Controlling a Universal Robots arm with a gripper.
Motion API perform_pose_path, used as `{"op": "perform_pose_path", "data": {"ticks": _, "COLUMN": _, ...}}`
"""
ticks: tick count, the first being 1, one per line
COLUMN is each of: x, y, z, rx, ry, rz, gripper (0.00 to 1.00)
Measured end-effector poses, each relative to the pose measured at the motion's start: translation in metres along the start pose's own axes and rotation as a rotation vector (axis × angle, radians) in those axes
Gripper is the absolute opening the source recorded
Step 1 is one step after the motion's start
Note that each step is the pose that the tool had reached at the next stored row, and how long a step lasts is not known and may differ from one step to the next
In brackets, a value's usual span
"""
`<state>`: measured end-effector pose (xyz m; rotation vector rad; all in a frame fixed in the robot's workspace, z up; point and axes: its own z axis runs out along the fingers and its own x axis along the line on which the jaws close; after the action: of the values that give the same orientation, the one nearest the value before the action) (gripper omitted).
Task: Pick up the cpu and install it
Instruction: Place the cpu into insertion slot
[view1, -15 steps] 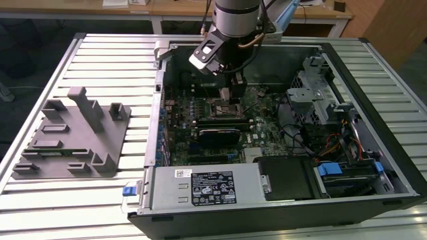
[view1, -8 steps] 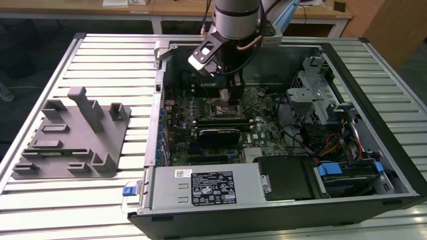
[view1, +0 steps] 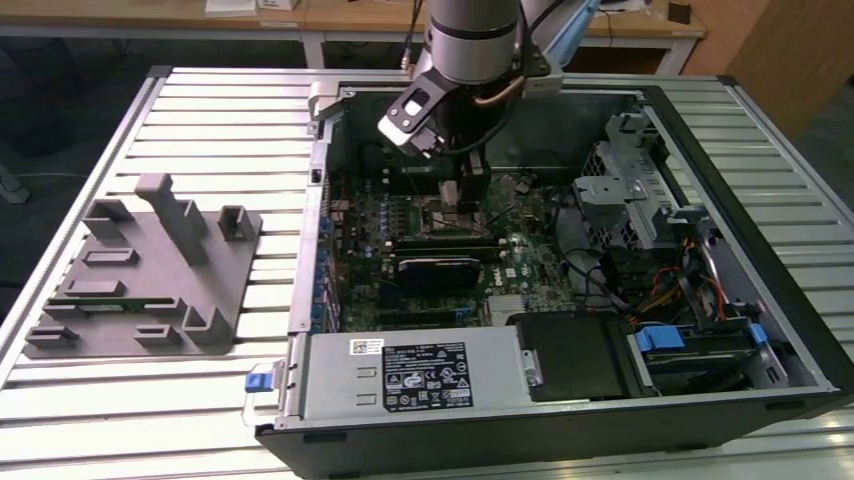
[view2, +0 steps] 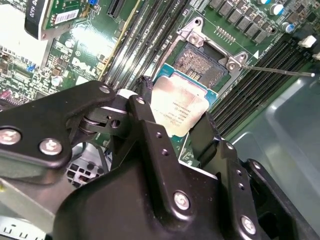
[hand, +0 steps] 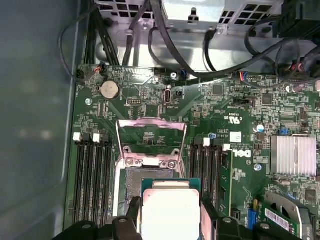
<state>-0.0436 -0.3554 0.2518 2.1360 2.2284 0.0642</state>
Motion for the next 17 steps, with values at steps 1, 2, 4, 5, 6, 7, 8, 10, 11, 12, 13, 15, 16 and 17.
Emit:
{"op": "perform_pose_path", "data": {"ticks": 1, "x": 0.0000, "y": -0.0001, "z": 0.0014, "rx": 0.0006, "ry": 0.0001, "rz": -0.002, "gripper": 0.55}}
{"op": "perform_pose_path", "data": {"ticks": 2, "x": 0.0000, "y": -0.0002, "z": 0.0030, "rx": 0.0012, "ry": 0.0003, "rz": -0.004, "gripper": 0.55}}
{"op": "perform_pose_path", "data": {"ticks": 4, "x": 0.0001, "y": -0.0004, "z": 0.0063, "rx": 0.0026, "ry": 0.0006, "rz": -0.006, "gripper": 0.55}}
{"op": "perform_pose_path", "data": {"ticks": 5, "x": 0.0001, "y": -0.0005, "z": 0.0079, "rx": 0.0033, "ry": 0.0007, "rz": -0.007, "gripper": 0.55}}
{"op": "perform_pose_path", "data": {"ticks": 6, "x": 0.0002, "y": -0.0006, "z": 0.0094, "rx": 0.0038, "ry": 0.0009, "rz": -0.009, "gripper": 0.55}}
{"op": "perform_pose_path", "data": {"ticks": 7, "x": 0.0004, "y": -0.0006, "z": 0.0106, "rx": 0.0041, "ry": 0.0010, "rz": -0.010, "gripper": 0.55}}
{"op": "perform_pose_path", "data": {"ticks": 8, "x": 0.0008, "y": -0.0007, "z": 0.0115, "rx": 0.0044, "ry": 0.0011, "rz": -0.012, "gripper": 0.55}}
{"op": "perform_pose_path", "data": {"ticks": 10, "x": 0.0016, "y": -0.0008, "z": 0.0129, "rx": 0.0049, "ry": 0.0009, "rz": -0.014, "gripper": 0.55}}
{"op": "perform_pose_path", "data": {"ticks": 11, "x": 0.0021, "y": -0.0008, "z": 0.0135, "rx": 0.0051, "ry": 0.0009, "rz": -0.015, "gripper": 0.55}}
{"op": "perform_pose_path", "data": {"ticks": 12, "x": 0.0026, "y": -0.0008, "z": 0.0142, "rx": 0.0051, "ry": 0.0008, "rz": -0.017, "gripper": 0.55}}
{"op": "perform_pose_path", "data": {"ticks": 13, "x": 0.0032, "y": -0.0008, "z": 0.0148, "rx": 0.0052, "ry": 0.0007, "rz": -0.019, "gripper": 0.55}}
{"op": "perform_pose_path", "data": {"ticks": 15, "x": 0.0045, "y": -0.0009, "z": 0.0161, "rx": 0.0053, "ry": 0.0000, "rz": -0.022, "gripper": 0.55}}
{"op": "perform_pose_path", "data": {"ticks": 16, "x": 0.0052, "y": -0.0009, "z": 0.0169, "rx": 0.0052, "ry": -0.0002, "rz": -0.023, "gripper": 0.55}}
{"op": "perform_pose_path", "data": {"ticks": 17, "x": 0.0059, "y": -0.0009, "z": 0.0177, "rx": 0.0053, "ry": -0.0004, "rz": -0.024, "gripper": 0.55}}
